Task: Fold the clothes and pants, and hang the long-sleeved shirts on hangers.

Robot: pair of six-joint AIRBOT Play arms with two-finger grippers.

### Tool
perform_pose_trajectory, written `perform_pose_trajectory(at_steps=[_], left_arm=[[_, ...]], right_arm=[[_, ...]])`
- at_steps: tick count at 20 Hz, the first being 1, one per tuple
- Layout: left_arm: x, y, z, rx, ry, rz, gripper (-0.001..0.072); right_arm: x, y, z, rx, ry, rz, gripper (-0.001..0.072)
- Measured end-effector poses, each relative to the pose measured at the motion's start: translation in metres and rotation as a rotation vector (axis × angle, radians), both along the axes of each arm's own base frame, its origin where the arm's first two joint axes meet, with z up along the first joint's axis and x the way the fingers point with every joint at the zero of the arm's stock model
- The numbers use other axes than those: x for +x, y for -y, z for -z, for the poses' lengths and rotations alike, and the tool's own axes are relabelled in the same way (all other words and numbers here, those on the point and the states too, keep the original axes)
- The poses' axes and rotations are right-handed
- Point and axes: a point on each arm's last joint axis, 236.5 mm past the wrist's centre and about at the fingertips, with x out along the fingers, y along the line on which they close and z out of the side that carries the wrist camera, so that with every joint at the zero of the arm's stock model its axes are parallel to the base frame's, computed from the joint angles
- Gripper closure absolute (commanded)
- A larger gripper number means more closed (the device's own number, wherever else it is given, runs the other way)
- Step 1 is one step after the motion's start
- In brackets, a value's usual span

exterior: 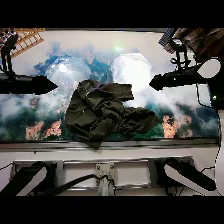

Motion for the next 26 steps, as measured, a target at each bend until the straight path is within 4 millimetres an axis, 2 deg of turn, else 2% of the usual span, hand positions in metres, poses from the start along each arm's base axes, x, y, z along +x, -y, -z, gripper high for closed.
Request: perform_pose_trajectory(at_steps=[23, 26], left_arm=[[0.004, -0.001, -0.002, -0.003, 0.016, -0.011, 0.0689], [0.004, -0.001, -0.002, -0.003, 0.016, -0.011, 0.0689]], right_arm=[[0.0, 0.0, 0.0, 0.0, 0.002, 0.001, 0.0288], [0.011, 0.001, -0.005, 0.005, 0.047, 0.018, 0.0288]])
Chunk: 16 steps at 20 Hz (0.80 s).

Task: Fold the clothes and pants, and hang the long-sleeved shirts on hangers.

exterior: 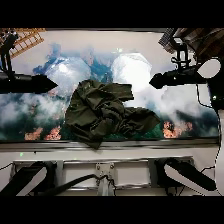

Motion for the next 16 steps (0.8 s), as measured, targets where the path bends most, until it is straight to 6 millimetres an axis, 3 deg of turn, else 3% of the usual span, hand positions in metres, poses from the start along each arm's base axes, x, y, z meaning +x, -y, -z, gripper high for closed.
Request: perform_pose_trajectory(at_steps=[4, 6, 9, 11, 12, 13, 14, 15, 16], left_arm=[[0.001, -0.001, 0.004, 0.003, -0.011, 0.001, 0.0685], [0.004, -0.005, 0.011, 0.025, -0.024, -0.003, 0.058], [-0.004, -0.008, 0.025, 0.059, -0.076, 0.016, 0.0581], [-0.021, -0.003, 0.033, 0.071, -0.114, 0.053, 0.0581], [-0.033, 0.001, 0.038, 0.079, -0.121, 0.069, 0.0567], [-0.044, 0.002, 0.044, 0.093, -0.123, 0.076, 0.0474], [-0.052, 0.002, 0.052, 0.106, -0.111, 0.063, 0.0348], [-0.057, -0.002, 0.062, 0.126, -0.098, 0.039, 0.0299], [-0.058, -0.009, 0.075, 0.151, -0.081, -0.003, 0.0296]], right_arm=[[0.019, 0.002, -0.011, 0.011, 0.087, 0.034, 0.0288], [0.03, 0.002, -0.019, 0.025, 0.141, 0.054, 0.0288], [0.035, -0.002, -0.025, 0.052, 0.165, 0.065, 0.0314], [0.022, -0.012, -0.018, 0.075, 0.1, 0.037, 0.052], [0.01, -0.019, -0.011, 0.082, 0.047, 0.007, 0.0519], [-0.008, -0.029, -0.002, 0.088, -0.024, -0.036, 0.0501], [-0.027, -0.04, 0.009, 0.092, -0.098, -0.077, 0.0417], [-0.044, -0.048, 0.017, 0.092, -0.151, -0.114, 0.0368], [-0.059, -0.057, 0.026, 0.093, -0.193, -0.147, 0.0344]])
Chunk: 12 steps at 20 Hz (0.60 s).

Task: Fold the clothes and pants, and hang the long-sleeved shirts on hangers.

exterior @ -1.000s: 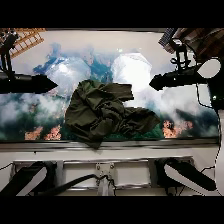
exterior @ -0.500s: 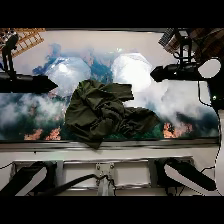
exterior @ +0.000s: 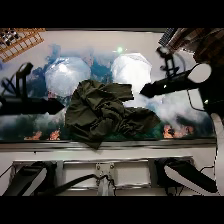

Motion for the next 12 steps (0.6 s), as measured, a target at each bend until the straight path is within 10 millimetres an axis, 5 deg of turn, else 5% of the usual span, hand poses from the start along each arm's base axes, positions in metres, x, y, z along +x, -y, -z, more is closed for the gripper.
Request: perform_pose_trajectory(at_steps=[3, 6, 12], left_arm=[[0.013, -0.032, 0.041, 0.083, 0.039, -0.134, 0.0297], [0.032, -0.055, 0.088, 0.13, 0.001, -0.19, 0.0254], [0.065, -0.043, 0.163, 0.053, -0.058, -0.125, 0.0249]], right_arm=[[-0.019, -0.017, 0.024, 0.007, -0.048, -0.025, 0.0344], [-0.005, -0.022, 0.035, 0.024, -0.006, 0.042, 0.0344], [0.035, -0.02, 0.031, 0.045, 0.147, 0.142, 0.0345]])
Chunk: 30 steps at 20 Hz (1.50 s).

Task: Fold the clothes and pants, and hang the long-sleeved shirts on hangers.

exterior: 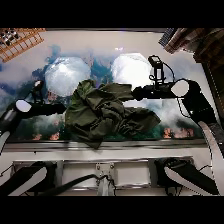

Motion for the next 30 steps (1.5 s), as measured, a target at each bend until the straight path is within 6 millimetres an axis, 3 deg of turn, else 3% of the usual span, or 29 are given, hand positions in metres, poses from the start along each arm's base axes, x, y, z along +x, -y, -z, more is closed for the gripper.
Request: perform_pose_trajectory(at_steps=[3, 7, 9, 13, 14, 17, 20, 22, 25, 27, 30], left_arm=[[0.009, 0.007, 0.026, -0.026, -0.017, 0.035, 0.0249], [0.024, 0.018, 0.039, -0.036, -0.011, 0.082, 0.0266], [0.031, 0.024, 0.041, -0.035, -0.005, 0.108, 0.0465], [0.038, 0.05, 0.03, -0.047, 0.012, 0.201, 0.0698], [0.039, 0.057, 0.026, -0.049, 0.017, 0.234, 0.07], [0.045, 0.076, 0.001, -0.068, 0.056, 0.312, 0.07], [0.063, 0.08, -0.045, -0.074, 0.165, 0.329, 0.0701], [0.072, 0.078, -0.082, -0.072, 0.253, 0.33, 0.07], [0.072, 0.076, -0.128, -0.063, 0.357, 0.335, 0.07], [0.071, 0.075, -0.148, -0.059, 0.404, 0.336, 0.07], [0.068, 0.075, -0.162, -0.056, 0.437, 0.338, 0.07]], right_arm=[[0.007, 0.001, -0.003, 0.007, 0.026, 0.021, 0.0345], [0.009, 0.001, -0.004, 0.015, 0.031, 0.035, 0.0346], [0.007, 0.001, -0.005, 0.019, 0.023, 0.037, 0.0346], [0.003, 0.002, -0.009, 0.015, 0.024, 0.035, 0.0346], [0.003, 0.004, -0.009, 0.01, 0.025, 0.037, 0.0346], [0.011, 0.027, -0.007, -0.019, 0.028, 0.092, 0.0348], [0.018, 0.083, 0.008, -0.082, -0.013, 0.229, 0.0335], [0.014, 0.124, 0.024, -0.115, -0.067, 0.323, 0.0094], [-0.016, 0.162, 0.055, -0.15, -0.21, 0.386, 0.0081], [-0.046, 0.17, 0.078, -0.158, -0.333, 0.398, 0.0086], [-0.082, 0.169, 0.108, -0.138, -0.482, 0.429, 0.0088]])
